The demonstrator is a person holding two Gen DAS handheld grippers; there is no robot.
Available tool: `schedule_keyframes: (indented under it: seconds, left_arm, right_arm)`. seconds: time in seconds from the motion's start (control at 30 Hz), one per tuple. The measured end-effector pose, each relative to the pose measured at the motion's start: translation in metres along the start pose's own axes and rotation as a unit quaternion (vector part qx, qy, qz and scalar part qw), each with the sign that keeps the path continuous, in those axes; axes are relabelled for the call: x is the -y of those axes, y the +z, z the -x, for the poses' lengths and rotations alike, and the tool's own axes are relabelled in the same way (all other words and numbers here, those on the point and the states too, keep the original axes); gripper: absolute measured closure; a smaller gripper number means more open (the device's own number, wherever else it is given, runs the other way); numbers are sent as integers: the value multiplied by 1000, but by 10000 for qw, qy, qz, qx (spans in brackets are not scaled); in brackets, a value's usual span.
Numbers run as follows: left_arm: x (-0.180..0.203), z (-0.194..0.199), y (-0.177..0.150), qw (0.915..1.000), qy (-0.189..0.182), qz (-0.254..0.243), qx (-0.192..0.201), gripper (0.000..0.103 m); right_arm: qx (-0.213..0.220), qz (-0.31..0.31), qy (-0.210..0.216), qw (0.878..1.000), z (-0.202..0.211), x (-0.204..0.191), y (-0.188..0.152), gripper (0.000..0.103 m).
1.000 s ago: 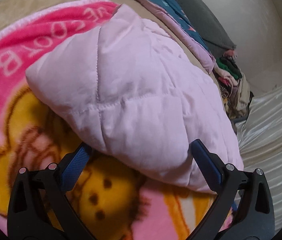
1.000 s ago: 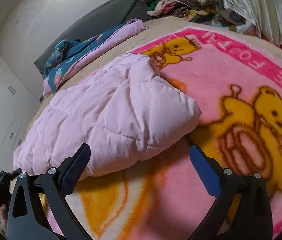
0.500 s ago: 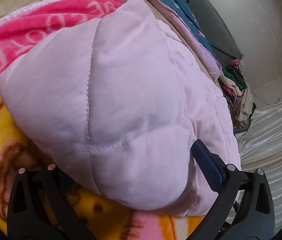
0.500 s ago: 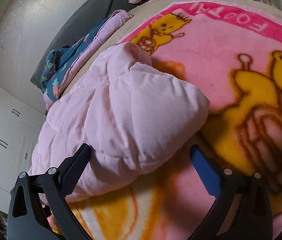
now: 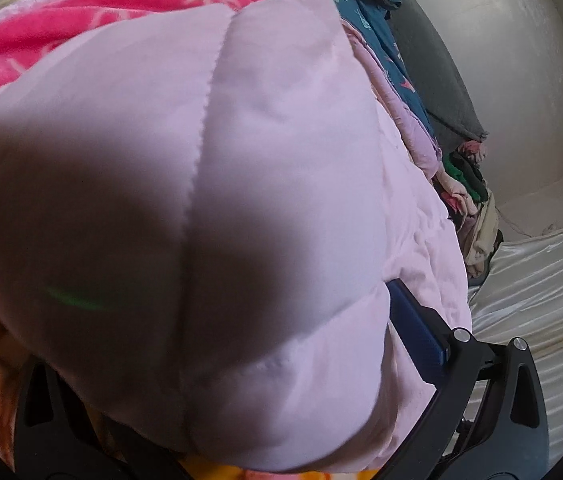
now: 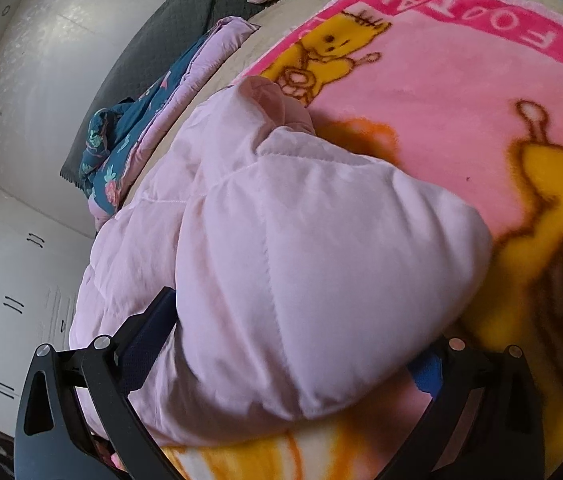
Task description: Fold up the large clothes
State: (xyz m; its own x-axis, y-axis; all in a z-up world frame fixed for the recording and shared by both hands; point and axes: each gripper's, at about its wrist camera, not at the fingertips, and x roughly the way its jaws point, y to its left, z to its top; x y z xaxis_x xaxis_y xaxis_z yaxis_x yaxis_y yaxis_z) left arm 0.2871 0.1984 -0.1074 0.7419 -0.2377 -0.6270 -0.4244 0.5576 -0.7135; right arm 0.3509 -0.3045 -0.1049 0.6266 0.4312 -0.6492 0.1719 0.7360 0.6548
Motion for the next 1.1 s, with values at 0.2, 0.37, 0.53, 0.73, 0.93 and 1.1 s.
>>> schedule_keyframes:
  seconds: [0.2, 0.37, 0.53, 0.73, 0.93, 1.1]
  left_arm:
    - [-3, 0, 2, 10000, -54, 29, 17, 8]
    - [-5, 0, 4, 9999, -101, 73, 14, 8]
    - [-6, -2, 3, 9999, -115, 29, 96, 8]
    - [-5, 3, 1, 9996, -98, -171, 179, 9]
    - [4, 15, -4, 9978, 23, -528, 407, 20]
    - [17, 28, -10, 9933, 182, -967, 600, 38]
  right_arm:
    - [62, -165, 84, 9998, -11, -1, 6, 4]
    - [148, -105, 166, 9997, -15, -5, 10, 4]
    - [231, 29, 219, 9995, -16, -6, 10, 4]
    - [357, 291, 313, 9984, -14, -11, 10, 14]
    - [535, 762, 238, 9954, -7, -22, 6, 28]
    - [663, 1003, 224, 9925, -3, -27, 5, 38]
